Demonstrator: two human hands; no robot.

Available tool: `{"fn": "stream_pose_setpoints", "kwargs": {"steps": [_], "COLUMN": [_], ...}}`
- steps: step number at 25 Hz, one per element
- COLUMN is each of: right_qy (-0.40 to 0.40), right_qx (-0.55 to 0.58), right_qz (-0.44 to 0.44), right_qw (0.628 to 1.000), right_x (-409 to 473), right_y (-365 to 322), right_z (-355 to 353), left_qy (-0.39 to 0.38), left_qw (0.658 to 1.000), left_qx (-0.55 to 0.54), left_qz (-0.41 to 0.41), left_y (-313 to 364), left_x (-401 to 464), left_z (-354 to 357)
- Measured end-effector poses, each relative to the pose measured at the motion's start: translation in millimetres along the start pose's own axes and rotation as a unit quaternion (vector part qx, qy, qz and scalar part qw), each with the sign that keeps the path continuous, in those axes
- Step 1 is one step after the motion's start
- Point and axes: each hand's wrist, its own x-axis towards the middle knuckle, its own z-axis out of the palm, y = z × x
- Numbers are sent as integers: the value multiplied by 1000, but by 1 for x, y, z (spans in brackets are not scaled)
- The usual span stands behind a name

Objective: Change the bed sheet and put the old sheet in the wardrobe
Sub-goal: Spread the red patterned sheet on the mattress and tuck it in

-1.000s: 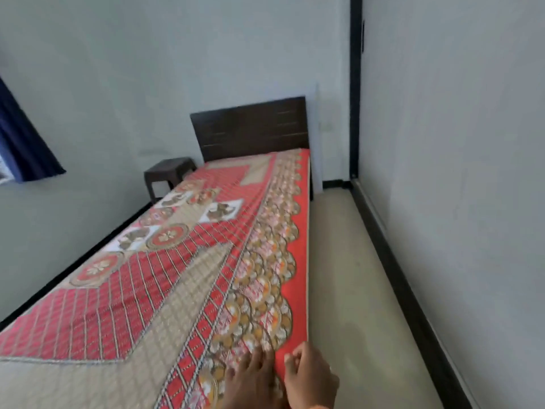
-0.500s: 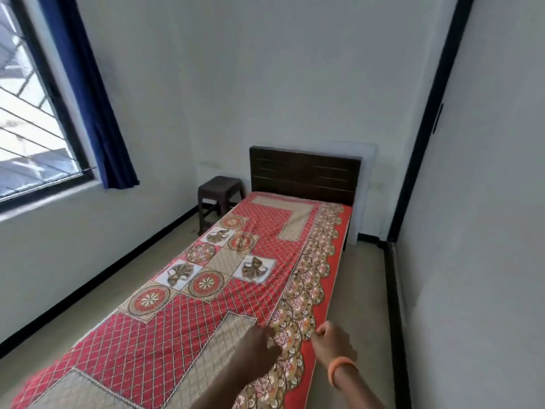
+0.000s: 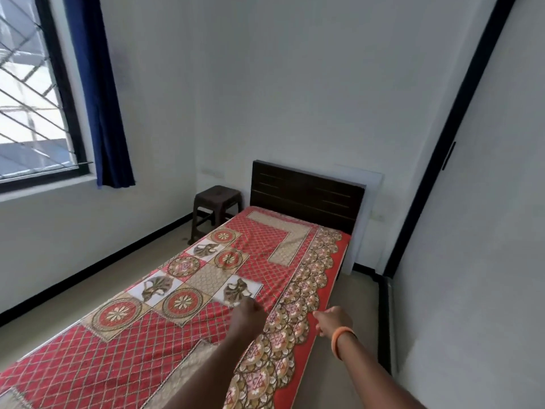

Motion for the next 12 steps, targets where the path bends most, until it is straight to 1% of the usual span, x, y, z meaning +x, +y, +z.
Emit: {"fn": "stream_pose_setpoints", "kwargs": {"steps": [2, 4, 6, 8, 12], "right_qy": [24, 37, 28, 4, 3], "right_qx": [8, 38, 62, 57, 74], "right_qz": [3, 18, 34, 46, 36], "right_qw": [1000, 998, 997, 997, 997], "right_x": [72, 119, 154, 205, 315], "right_y": [-4, -21, -44, -65, -106], "right_z": [-16, -40, -62, -79, -115], "left_qy": [2, 8, 24, 31, 12], "left_qw": [1000, 1000, 998, 996, 996], "left_qx": [-8, -18, -32, -56, -74], "left_qz": [12, -8, -43, -66, -50], "left_y": [19, 33, 46, 70, 138], "left_x": [48, 100, 148, 201, 303], "left_z": [23, 51, 72, 94, 140]}}
